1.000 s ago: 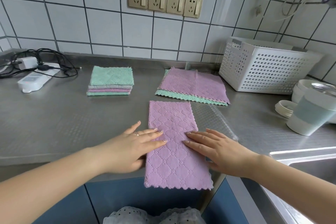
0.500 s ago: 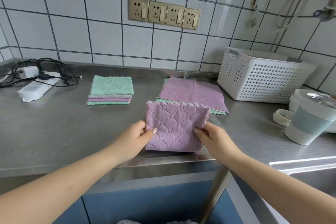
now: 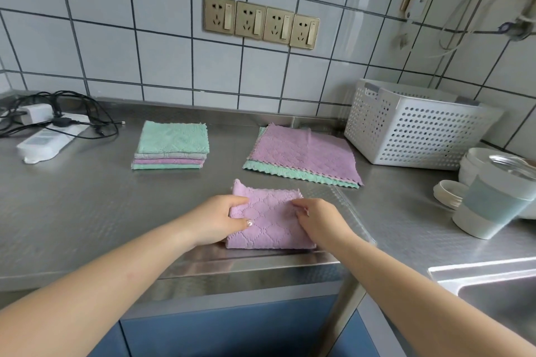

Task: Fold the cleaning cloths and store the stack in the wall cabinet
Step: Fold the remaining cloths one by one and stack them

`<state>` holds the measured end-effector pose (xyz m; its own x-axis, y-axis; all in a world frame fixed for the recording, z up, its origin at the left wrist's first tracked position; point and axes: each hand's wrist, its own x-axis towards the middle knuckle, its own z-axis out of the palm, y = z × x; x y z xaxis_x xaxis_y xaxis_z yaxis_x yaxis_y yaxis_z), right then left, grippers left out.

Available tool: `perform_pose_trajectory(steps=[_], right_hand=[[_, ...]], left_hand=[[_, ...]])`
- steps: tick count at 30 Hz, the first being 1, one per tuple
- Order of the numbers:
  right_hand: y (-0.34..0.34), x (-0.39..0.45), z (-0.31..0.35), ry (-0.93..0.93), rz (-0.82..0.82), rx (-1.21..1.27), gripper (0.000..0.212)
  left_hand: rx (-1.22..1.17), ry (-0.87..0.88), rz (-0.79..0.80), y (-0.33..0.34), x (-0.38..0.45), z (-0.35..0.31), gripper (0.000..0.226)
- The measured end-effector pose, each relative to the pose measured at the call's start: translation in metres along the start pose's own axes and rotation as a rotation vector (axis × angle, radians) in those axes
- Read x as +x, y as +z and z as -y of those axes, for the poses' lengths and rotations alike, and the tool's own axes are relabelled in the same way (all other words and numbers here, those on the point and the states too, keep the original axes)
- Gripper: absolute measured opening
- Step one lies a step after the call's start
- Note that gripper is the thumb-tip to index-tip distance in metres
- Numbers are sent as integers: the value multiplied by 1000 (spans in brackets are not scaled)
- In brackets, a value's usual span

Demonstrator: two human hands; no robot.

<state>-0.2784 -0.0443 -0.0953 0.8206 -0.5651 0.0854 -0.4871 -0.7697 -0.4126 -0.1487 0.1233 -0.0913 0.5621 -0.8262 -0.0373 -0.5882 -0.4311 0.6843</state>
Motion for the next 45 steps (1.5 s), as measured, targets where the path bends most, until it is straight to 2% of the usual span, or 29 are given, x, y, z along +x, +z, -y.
perform_pose_trajectory(steps=[11,18,20,22,24,27,31,34,36,38,40,43,45], right_hand=[[8,19,-2,-10,-21,-192,41],[14,31,-6,83,20,-168,40],[15,32,-6,96,27,-164,40],[16,33,-6,103,22,-159,40],[17,33,-7,102,21,-158,41],[18,34,-8,101,16,-150,41],[16,31,-8,114,13,-96,42],[9,27,-8,134,41,-76,46],[0,25,-4,137,39,-154,43],[-8,27,4,91,-31,-196,42],[-9,29,16,-32,-79,-152,44],[8,31,35,-198,-4,-98,41],[24,31,40,-198,57,-63,40]], left_hand=[[21,-30,0,-1,13,-1,76],[263,-60,9,-1,19,-5,69],[402,-43,-43,0,18,-4,68],[527,19,-162,2,17,-5,64],[567,114,-219,5,18,-10,59],[539,194,-98,14,26,-22,52],[604,121,83,32,38,-20,64],[623,70,95,38,38,-16,69],[620,78,91,38,35,-17,71],[618,87,74,38,36,-15,71],[618,97,56,39,37,-14,72],[652,151,27,42,38,-12,70],[656,145,64,42,38,-12,68]])
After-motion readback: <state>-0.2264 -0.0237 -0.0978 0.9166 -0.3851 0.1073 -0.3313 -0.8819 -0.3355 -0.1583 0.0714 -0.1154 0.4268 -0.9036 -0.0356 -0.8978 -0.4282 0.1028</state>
